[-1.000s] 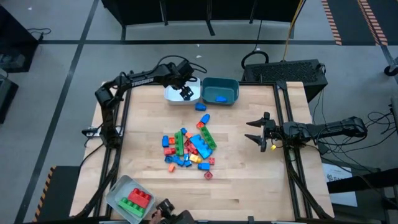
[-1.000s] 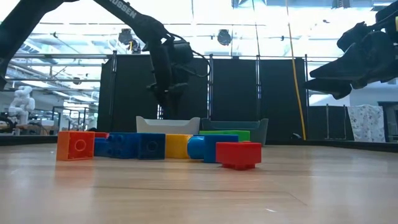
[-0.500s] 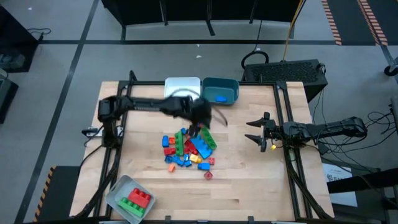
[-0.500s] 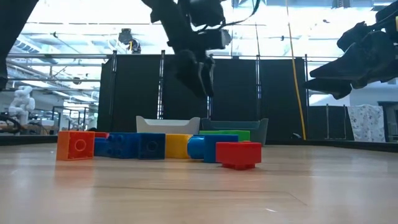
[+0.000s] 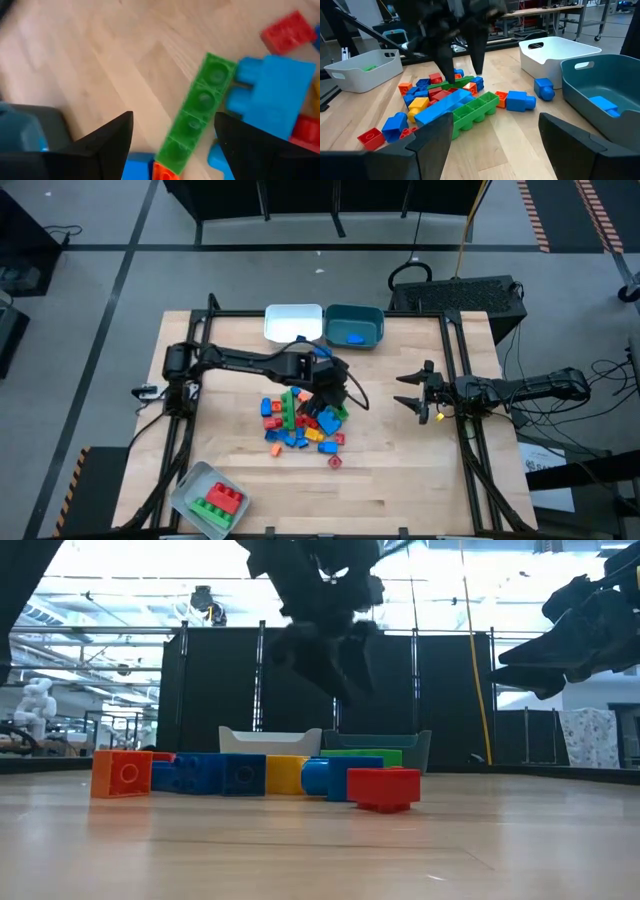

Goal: Sort blocks by size
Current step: Put the green rectangular 4 stud game piece into the gray bin, then put the blue rectangular 4 stud game piece into the gray bin

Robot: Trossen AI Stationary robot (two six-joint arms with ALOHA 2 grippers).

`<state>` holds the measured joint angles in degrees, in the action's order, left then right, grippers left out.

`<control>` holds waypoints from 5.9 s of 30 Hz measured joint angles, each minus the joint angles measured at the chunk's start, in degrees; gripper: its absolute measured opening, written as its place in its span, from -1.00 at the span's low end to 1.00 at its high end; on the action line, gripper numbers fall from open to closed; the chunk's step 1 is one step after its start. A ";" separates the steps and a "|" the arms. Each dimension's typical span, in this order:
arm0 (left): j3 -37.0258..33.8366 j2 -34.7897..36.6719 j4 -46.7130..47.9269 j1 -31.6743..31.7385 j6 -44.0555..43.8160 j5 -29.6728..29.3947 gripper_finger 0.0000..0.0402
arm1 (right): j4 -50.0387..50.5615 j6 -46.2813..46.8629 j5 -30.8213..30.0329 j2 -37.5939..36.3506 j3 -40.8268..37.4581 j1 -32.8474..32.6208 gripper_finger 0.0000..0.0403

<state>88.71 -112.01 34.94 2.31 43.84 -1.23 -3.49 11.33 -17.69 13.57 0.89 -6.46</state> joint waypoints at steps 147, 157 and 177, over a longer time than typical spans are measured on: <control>6.45 -10.46 16.29 -5.08 -9.89 2.09 0.28 | -0.02 1.49 -0.09 6.35 -0.02 0.00 0.38; 6.32 -11.08 11.87 -5.07 -8.90 3.62 0.28 | 0.00 1.64 -0.24 6.60 -0.03 0.02 0.38; 8.35 -13.49 9.17 -4.94 -8.98 0.56 -0.20 | -0.01 1.70 -0.24 6.73 -0.04 0.01 0.38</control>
<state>97.05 -125.51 44.12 -2.63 34.86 -0.67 -3.50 13.04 -17.93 20.29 0.84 -6.44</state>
